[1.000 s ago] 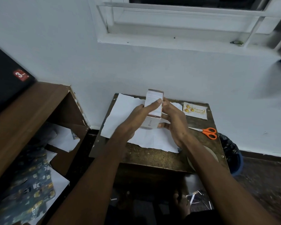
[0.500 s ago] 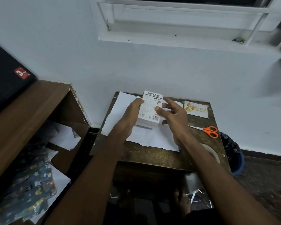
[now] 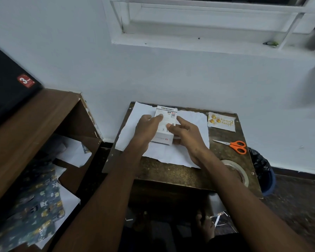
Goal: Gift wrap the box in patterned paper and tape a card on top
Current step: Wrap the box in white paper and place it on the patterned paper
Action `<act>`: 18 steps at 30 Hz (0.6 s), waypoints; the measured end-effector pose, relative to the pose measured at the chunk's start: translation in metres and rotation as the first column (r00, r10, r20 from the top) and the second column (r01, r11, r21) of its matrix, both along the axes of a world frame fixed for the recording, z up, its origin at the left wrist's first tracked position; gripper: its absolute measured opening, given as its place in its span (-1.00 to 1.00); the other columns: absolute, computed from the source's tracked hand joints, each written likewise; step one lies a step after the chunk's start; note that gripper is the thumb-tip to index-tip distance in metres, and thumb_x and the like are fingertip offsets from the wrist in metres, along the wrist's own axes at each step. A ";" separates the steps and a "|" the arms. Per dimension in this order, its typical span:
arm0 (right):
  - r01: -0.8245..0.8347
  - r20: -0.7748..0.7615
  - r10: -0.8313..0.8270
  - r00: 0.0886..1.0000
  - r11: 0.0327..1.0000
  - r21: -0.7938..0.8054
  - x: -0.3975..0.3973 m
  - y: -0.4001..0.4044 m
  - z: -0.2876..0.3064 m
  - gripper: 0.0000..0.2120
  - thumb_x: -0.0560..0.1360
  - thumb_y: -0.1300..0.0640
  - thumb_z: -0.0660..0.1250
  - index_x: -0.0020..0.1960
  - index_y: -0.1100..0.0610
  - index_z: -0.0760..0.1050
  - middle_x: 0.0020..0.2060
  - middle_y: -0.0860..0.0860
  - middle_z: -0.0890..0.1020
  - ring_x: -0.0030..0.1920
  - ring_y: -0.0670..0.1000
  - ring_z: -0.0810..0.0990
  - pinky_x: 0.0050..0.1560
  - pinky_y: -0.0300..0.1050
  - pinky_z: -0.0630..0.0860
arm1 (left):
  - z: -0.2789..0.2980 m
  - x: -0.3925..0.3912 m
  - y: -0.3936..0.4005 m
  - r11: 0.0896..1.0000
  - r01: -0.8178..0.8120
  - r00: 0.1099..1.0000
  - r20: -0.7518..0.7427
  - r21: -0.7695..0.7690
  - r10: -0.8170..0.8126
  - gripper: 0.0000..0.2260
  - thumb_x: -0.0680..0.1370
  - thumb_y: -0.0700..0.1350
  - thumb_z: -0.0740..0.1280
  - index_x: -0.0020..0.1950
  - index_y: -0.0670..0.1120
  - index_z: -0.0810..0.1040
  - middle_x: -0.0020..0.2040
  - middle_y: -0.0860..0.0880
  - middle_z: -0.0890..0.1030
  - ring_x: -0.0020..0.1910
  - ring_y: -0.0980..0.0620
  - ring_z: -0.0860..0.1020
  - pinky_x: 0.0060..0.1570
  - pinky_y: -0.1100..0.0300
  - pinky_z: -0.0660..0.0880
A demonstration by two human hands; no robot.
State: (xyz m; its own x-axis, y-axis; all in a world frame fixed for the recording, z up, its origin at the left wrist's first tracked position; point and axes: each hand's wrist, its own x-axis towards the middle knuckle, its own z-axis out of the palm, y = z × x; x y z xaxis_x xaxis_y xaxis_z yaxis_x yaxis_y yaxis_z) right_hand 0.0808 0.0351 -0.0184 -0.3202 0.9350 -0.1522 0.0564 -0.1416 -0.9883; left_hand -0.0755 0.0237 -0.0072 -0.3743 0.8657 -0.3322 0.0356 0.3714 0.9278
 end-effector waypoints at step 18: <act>-0.065 0.135 0.057 0.989 0.996 0.053 -0.005 0.000 -0.003 -0.65 0.60 0.16 0.35 0.33 -0.13 0.60 0.14 -0.20 0.73 0.14 -0.14 0.70 0.19 -0.07 0.61 | -0.007 0.002 -0.002 0.996 -0.073 0.996 -0.039 0.049 0.075 -0.93 0.65 -0.04 0.38 0.12 0.08 0.62 0.18 0.01 0.72 0.07 -0.01 0.69 0.01 0.09 0.66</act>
